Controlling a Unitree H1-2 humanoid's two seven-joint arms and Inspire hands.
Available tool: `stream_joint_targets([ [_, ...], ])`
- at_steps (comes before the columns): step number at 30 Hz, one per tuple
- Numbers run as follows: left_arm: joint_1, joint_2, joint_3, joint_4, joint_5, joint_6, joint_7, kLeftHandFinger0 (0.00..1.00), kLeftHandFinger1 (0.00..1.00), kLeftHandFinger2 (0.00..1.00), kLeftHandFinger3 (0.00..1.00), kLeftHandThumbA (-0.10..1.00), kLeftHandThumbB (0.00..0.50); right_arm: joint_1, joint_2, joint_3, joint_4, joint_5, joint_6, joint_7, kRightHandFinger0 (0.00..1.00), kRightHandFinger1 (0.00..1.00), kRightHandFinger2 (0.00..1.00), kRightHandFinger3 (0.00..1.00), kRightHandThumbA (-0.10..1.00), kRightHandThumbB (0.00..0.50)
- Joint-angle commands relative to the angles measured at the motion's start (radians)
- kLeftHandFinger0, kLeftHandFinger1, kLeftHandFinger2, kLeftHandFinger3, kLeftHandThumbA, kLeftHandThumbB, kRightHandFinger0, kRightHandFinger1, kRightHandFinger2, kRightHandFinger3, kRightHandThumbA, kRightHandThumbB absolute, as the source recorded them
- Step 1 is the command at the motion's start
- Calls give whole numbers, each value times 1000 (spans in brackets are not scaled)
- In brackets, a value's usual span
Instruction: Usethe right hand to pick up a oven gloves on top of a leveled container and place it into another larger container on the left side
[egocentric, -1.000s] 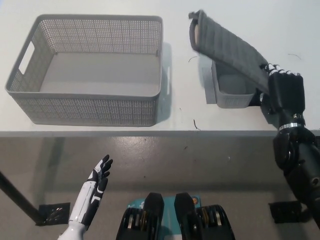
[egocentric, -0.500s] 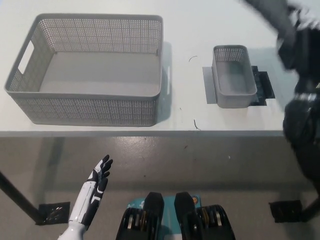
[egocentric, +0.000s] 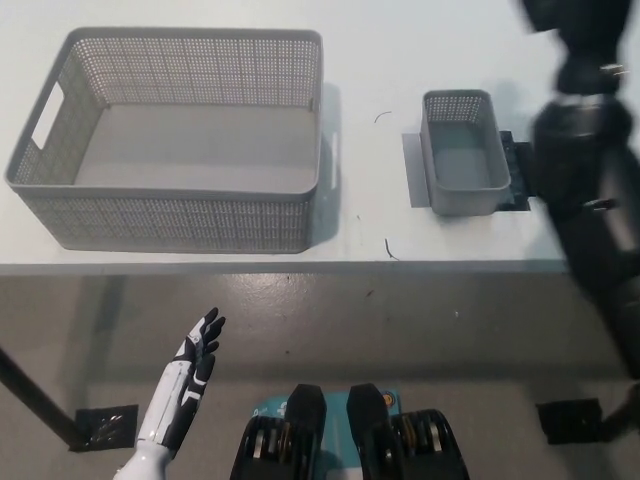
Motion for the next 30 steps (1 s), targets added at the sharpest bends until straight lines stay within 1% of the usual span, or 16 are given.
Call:
stream_joint_targets([
  [1, -11, 13, -5, -24, -1, -39, -10, 1000, 1000, 1000, 1000, 1000, 183, -113, 63, 55, 44, -25, 5, 16, 0, 315, 747, 801, -100, 221],
  [6, -11, 12, -4, -25, 0, -38, -12, 1000, 1000, 1000, 1000, 1000, 200, -178, 152, 123, 173, -54, 16, -31, 0, 236, 667, 748, -100, 252],
  [8, -9, 11, -5, -28, -1, -33, -13, 1000, 1000, 1000, 1000, 1000, 205, -218, 190, 153, 259, -60, -1, -69, 0, 185, 630, 652, -100, 247],
  [10, -6, 13, -6, -29, -3, -38, -15, 1000, 1000, 1000, 1000, 1000, 196, -254, 231, 180, 339, -55, -23, -94, 0, 151, 629, 616, -100, 230],
  [12, -5, 13, -7, -30, 2, -39, -14, 1000, 1000, 1000, 1000, 1000, 203, -286, 267, 200, 401, -44, -15, -73, 0, 177, 672, 633, -100, 208],
  [16, 0, 14, -8, -37, 6, -35, -16, 1000, 1000, 1000, 1000, 1000, 216, -332, 310, 238, 484, -41, -4, -54, 0, 148, 637, 532, -100, 237],
  [19, 0, 18, -8, -39, 15, -35, -15, 1000, 1000, 1000, 1000, 1000, 218, -362, 333, 251, 546, -26, 9, -53, 0, 145, 648, 558, -100, 222],
  [20, -2, 19, -9, -41, 18, -33, -16, 1000, 1000, 1000, 1000, 1000, 221, -372, 338, 254, 563, -23, 21, -41, 0, 189, 669, 590, -100, 264],
  [21, -2, 19, -9, -40, 18, -34, -16, 1000, 1000, 1000, 1000, 1000, 222, -376, 342, 254, 570, -19, 32, -27, 0, 182, 662, 595, -100, 239],
  [22, -1, 18, -8, -43, 15, -30, -18, 1000, 1000, 1000, 1000, 1000, 233, -389, 351, 254, 586, -10, 90, 43, 4, 240, 721, 668, -100, 211],
  [23, 0, 19, -8, -44, 15, -30, -19, 1000, 1000, 1000, 1000, 1000, 234, -394, 356, 252, 587, -3, 131, 90, 56, 389, 873, 802, -100, 224],
  [24, -1, 21, -8, -43, 18, -33, -19, 1000, 1000, 1000, 1000, 1000, 224, -398, 361, 248, 579, 3, 186, 159, 272, 654, 1000, 1000, 67, 218],
  [25, -1, 22, -7, -42, 19, -35, -18, 1000, 1000, 1000, 1000, 1000, 221, -402, 364, 247, 569, 11, 247, 256, 600, 915, 1000, 1000, 294, 262],
  [26, -2, 21, -7, -44, 17, -32, -20, 1000, 1000, 1000, 1000, 1000, 220, -406, 363, 243, 562, 25, 268, 329, 887, 1000, 1000, 1000, 406, 293],
  [27, -3, 20, -7, -43, 16, -32, -20, 1000, 1000, 1000, 1000, 1000, 215, -410, 360, 238, 550, 39, 291, 405, 1000, 1000, 1000, 1000, 514, 372],
  [30, -3, 19, -6, -44, 14, -30, -20, 1000, 1000, 1000, 1000, 1000, 224, -403, 344, 230, 493, 54, 325, 495, 1000, 1000, 1000, 1000, 615, 441],
])
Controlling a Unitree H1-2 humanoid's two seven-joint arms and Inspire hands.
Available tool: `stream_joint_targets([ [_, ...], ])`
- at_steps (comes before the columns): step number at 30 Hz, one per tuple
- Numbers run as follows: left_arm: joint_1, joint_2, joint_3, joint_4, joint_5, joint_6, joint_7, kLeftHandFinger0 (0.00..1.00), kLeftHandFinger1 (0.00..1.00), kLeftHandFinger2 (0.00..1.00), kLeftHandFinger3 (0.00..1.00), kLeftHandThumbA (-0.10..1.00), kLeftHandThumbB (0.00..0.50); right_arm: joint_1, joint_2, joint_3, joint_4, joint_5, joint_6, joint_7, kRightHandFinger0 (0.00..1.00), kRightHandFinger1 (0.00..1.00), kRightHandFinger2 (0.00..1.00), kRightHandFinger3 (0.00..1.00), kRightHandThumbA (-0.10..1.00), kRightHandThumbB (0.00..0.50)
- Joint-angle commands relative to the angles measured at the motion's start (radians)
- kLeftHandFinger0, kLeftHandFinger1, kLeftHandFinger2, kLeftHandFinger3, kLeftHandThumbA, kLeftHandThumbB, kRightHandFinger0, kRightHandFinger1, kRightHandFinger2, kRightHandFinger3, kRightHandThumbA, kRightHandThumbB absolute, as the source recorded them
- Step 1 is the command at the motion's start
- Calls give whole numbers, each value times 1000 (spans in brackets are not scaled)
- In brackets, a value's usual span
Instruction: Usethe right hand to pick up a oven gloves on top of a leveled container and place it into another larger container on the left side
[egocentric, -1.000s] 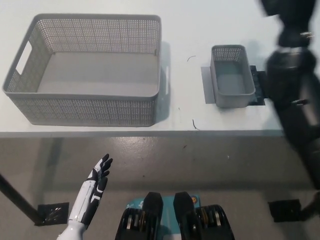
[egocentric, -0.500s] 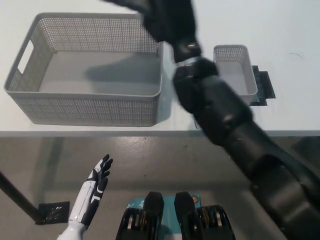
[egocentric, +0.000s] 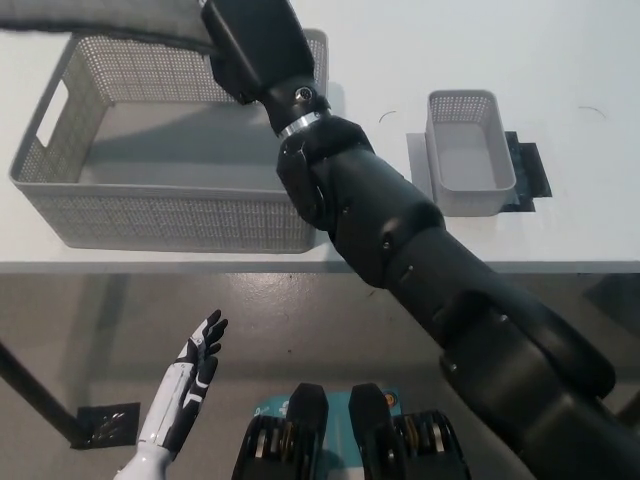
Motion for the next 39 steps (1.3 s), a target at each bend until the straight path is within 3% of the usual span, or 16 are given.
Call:
stream_joint_targets([
  [1, -7, 17, -4, -42, 4, -27, -11, 1000, 1000, 1000, 1000, 1000, 220, -101, -9, -30, -122, 83, 214, 396, 1000, 1000, 1000, 1000, 642, 454],
  [4, -7, 19, -3, -43, 0, -25, -14, 1000, 1000, 1000, 1000, 1000, 221, -86, -41, -53, -236, 128, 239, 513, 1000, 1000, 1000, 1000, 780, 487],
  [7, -6, 18, -4, -41, -5, -26, -17, 1000, 1000, 1000, 1000, 1000, 219, -64, -66, -68, -329, 138, 244, 525, 1000, 1000, 1000, 1000, 824, 474],
  [9, -6, 18, -3, -41, 0, -27, -16, 1000, 1000, 1000, 1000, 1000, 214, -48, -83, -100, -399, 188, 218, 539, 1000, 1000, 1000, 1000, 786, 434],
  [10, -7, 18, -3, -40, -1, -29, -17, 1000, 1000, 1000, 1000, 1000, 213, -39, -93, -120, -437, 217, 201, 554, 1000, 1000, 1000, 1000, 951, 445],
  [12, -6, 17, -1, -42, -4, -20, -19, 1000, 1000, 1000, 1000, 1000, 229, -16, -133, -174, -589, 326, 195, 645, 1000, 1000, 1000, 1000, 882, 426],
  [13, -7, 15, -2, -41, -6, -19, -20, 1000, 1000, 1000, 1000, 1000, 231, -5, -143, -194, -638, 361, 178, 643, 1000, 1000, 1000, 1000, 950, 419],
  [14, -12, 14, -6, -32, -2, -28, -21, 1000, 1000, 1000, 1000, 1000, 232, 28, -158, -247, -724, 452, 82, 594, 1000, 1000, 1000, 1000, 1000, 364],
  [16, -16, 14, -7, -24, -8, -39, -23, 1000, 1000, 1000, 1000, 1000, 227, 73, -172, -305, -856, 498, 20, 509, 1000, 1000, 1000, 1000, 1000, 369],
  [18, -19, 17, -5, -22, -17, -39, -27, 1000, 1000, 1000, 1000, 1000, 235, 108, -204, -353, -982, 519, -49, 431, 1000, 1000, 1000, 1000, 1000, 317],
  [19, -17, 16, -4, -25, -12, -35, -25, 1000, 1000, 1000, 1000, 1000, 243, 127, -215, -380, -1040, 550, -58, 419, 1000, 1000, 1000, 1000, 1000, 325],
  [25, -22, 21, 0, -36, -6, -18, -25, 1000, 1000, 1000, 1000, 1000, 241, 284, -334, -567, -1428, 688, -6, 381, 1000, 1000, 1000, 1000, 1000, 284],
  [28, -21, 19, -1, -27, 5, -29, -17, 1000, 1000, 1000, 1000, 1000, 231, 373, -400, -642, -1540, 678, 2, 353, 1000, 1000, 1000, 1000, 1000, 287],
  [31, -16, 19, -1, -28, -5, -30, -23, 1000, 1000, 1000, 1000, 1000, 241, 493, -465, -715, -1596, 697, -60, 318, 1000, 1000, 1000, 1000, 1000, 227],
  [35, -24, 12, -7, -11, 3, -32, -20, 1000, 1000, 1000, 1000, 1000, 235, 696, -466, -774, -1678, 803, -76, 306, 1000, 1000, 1000, 1000, 1000, 188],
  [39, -25, 7, -9, -11, 14, -29, -13, 1000, 1000, 1000, 1000, 1000, 225, 854, -425, -738, -1701, 809, -137, 298, 1000, 1000, 1000, 1000, 1000, 212],
])
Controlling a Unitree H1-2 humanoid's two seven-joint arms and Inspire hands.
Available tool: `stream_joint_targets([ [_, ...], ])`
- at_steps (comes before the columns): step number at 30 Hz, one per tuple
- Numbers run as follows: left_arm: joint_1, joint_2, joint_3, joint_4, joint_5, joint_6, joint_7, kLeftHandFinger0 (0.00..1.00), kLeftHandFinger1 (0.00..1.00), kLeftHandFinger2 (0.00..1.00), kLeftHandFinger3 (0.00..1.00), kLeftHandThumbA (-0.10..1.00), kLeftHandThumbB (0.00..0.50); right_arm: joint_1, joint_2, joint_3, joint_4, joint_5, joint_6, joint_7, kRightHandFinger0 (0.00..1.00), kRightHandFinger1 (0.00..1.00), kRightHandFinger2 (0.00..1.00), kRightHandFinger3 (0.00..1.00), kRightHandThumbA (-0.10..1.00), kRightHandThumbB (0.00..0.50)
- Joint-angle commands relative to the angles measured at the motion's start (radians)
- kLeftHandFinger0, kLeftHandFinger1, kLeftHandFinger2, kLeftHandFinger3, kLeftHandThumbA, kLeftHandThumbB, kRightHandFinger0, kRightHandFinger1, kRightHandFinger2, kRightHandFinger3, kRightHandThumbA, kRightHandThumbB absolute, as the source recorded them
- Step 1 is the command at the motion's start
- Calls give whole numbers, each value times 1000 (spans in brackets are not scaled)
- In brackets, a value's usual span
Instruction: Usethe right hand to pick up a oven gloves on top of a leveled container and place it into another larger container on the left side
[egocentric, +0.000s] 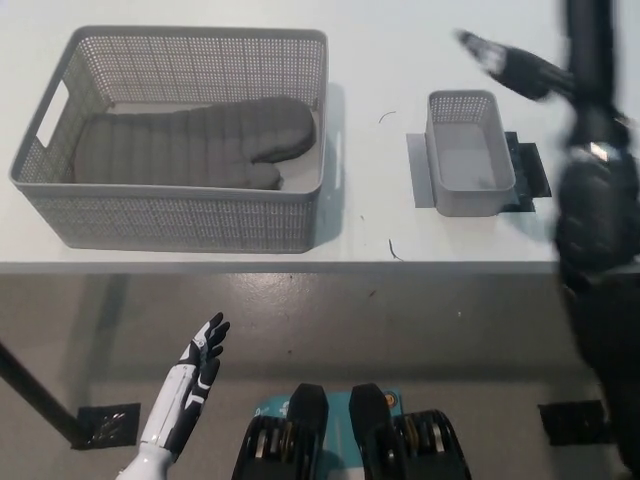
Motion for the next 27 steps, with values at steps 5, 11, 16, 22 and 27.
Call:
stream_joint_targets([
  [5, -19, 7, -12, -21, 14, -27, -7, 1000, 1000, 1000, 1000, 1000, 236, 483, -10, -74, -550, 408, -364, -16, 1000, 1000, 1000, 1000, 1000, 183],
  [11, -27, 12, -13, -18, 27, -28, -3, 1000, 1000, 1000, 1000, 1000, 241, 617, 76, 110, -398, 288, -448, 28, 1000, 1000, 1000, 1000, 1000, 113],
  [16, -22, 13, -11, -21, 10, -34, -12, 1000, 1000, 1000, 1000, 1000, 234, 630, 74, 181, -228, 258, -473, 35, 1000, 1000, 1000, 1000, 1000, 115],
  [22, -26, 9, -7, -13, 6, -39, -6, 1000, 1000, 1000, 1000, 1000, 238, 580, 45, 187, 13, 213, -473, 56, 1000, 1000, 1000, 1000, 1000, 50],
  [27, -23, 8, -5, -20, 12, -35, -1, 1000, 1000, 1000, 1000, 1000, 232, 556, 40, 174, 55, 261, -452, 102, 1000, 1000, 1000, 1000, 919, 5],
])
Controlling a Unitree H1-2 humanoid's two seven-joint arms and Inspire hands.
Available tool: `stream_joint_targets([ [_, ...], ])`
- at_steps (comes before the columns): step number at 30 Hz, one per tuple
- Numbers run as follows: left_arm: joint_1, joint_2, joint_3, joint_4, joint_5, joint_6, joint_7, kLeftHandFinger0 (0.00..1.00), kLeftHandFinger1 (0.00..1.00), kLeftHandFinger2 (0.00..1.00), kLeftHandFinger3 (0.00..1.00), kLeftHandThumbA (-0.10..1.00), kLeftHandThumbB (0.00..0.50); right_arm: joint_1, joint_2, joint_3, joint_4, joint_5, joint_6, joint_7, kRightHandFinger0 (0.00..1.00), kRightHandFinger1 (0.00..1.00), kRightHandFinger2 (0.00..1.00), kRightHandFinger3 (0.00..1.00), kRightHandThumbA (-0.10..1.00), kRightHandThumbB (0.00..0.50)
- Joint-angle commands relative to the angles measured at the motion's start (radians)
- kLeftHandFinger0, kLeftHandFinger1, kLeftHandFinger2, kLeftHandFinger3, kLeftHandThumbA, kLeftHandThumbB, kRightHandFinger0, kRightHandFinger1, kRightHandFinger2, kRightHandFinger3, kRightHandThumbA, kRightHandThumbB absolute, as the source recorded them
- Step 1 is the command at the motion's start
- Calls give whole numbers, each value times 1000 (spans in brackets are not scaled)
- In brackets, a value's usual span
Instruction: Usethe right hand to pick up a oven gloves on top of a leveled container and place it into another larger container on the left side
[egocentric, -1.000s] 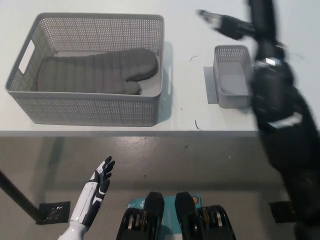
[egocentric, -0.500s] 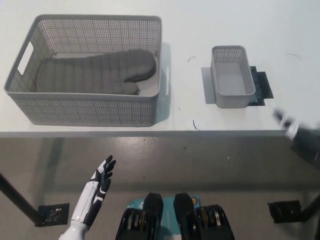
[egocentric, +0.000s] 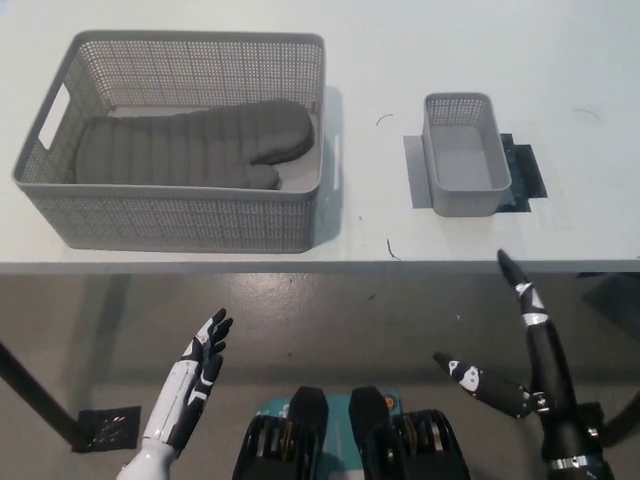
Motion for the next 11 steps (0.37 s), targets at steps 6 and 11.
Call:
stream_joint_targets([
  [6, 1, 8, -4, -27, 3, -39, 1, 1000, 1000, 1000, 1000, 1000, 241, -44, -7, -9, 21, 45, -94, 63, 1000, 1000, 1000, 1000, 945, 0],
  [11, 10, 8, -4, -32, 0, -39, -1, 1000, 1000, 1000, 1000, 1000, 239, -40, -1, -18, 17, 71, -75, 78, 1000, 1000, 1000, 1000, 974, 9],
])
